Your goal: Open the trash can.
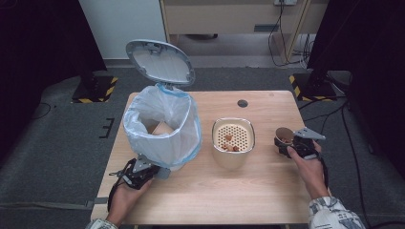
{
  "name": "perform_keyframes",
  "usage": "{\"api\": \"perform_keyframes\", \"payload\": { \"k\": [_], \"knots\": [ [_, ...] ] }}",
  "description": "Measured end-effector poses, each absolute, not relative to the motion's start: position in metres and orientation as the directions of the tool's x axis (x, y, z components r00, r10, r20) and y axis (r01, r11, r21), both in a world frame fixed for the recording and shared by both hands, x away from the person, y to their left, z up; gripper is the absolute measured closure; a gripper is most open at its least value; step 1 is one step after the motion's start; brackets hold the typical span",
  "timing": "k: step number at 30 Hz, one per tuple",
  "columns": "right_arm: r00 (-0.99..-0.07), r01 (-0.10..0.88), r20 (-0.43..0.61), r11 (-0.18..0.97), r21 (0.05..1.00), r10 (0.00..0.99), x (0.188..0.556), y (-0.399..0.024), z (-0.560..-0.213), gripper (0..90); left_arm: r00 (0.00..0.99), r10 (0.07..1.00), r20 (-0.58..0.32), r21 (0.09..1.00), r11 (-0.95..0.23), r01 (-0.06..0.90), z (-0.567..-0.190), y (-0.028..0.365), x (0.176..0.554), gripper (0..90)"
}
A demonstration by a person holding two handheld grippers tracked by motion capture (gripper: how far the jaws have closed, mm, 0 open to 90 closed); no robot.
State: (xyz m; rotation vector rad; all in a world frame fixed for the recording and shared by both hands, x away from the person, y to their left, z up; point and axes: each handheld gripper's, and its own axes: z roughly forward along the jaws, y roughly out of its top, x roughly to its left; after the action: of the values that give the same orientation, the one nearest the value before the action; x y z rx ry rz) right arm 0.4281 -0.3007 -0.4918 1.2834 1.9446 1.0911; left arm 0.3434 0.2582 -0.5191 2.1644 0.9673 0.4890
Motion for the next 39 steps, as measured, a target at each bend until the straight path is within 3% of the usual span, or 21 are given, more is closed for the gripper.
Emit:
{"api": "perform_keyframes", "payload": {
  "k": [39],
  "knots": [
    [-0.432,0.366,-0.161,0.336,0.868,0.887,0.468,-0.289,-0.425,30.3,0.649,0.759,0.051,0.733,-0.469,0.492,-0.519,0.258,0.344,90.0]
  ]
}}
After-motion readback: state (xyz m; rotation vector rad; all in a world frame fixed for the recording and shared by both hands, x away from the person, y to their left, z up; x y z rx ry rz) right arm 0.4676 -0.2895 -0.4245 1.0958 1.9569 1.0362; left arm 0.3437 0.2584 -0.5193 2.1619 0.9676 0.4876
